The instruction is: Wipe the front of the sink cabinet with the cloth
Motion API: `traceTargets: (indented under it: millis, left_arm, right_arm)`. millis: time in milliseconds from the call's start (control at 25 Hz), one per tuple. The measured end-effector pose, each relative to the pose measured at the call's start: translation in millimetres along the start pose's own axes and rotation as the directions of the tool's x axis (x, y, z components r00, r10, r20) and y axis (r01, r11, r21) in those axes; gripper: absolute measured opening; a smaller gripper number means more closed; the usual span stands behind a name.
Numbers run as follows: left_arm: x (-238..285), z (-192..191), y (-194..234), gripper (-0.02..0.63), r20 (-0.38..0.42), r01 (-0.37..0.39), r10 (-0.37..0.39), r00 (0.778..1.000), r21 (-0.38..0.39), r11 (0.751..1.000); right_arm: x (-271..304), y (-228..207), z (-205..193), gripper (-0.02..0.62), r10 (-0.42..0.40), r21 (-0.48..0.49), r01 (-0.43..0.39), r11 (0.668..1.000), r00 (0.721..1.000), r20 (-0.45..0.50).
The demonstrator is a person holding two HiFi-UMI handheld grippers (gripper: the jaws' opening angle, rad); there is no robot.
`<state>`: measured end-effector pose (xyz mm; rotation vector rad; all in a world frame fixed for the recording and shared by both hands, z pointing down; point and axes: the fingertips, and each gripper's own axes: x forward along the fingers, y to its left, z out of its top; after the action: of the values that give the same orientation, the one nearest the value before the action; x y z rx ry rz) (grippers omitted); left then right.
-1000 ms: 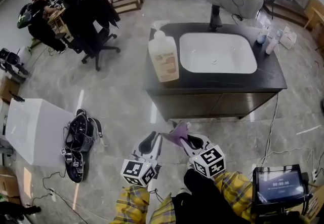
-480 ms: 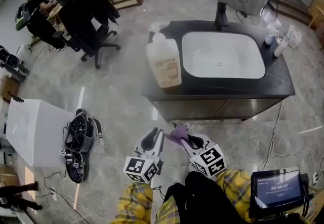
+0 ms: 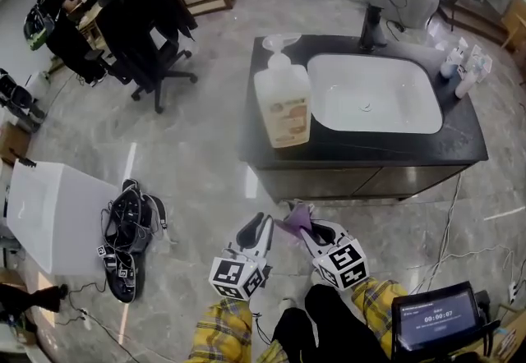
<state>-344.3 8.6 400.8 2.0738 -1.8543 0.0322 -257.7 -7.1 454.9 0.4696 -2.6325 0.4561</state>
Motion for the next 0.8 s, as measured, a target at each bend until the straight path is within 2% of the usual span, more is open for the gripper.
traceTargets:
  millis: [240, 800]
  left_arm:
    - [-3, -12, 23, 0.064, -0.005, -0.015, 0.015, 1.000, -0.008, 1.000]
    - [-8, -28, 84, 0.055, -0.017, -0.159, 0.158, 0.987, -0.037, 0.987]
  right_arm:
    - [28, 3, -7, 0.040, 0.013, -0.011, -0.013, 1.000, 1.000, -0.016]
    - [117, -5, -11, 0.041, 0.082, -0.068, -0.085, 0.994, 0.995, -0.051]
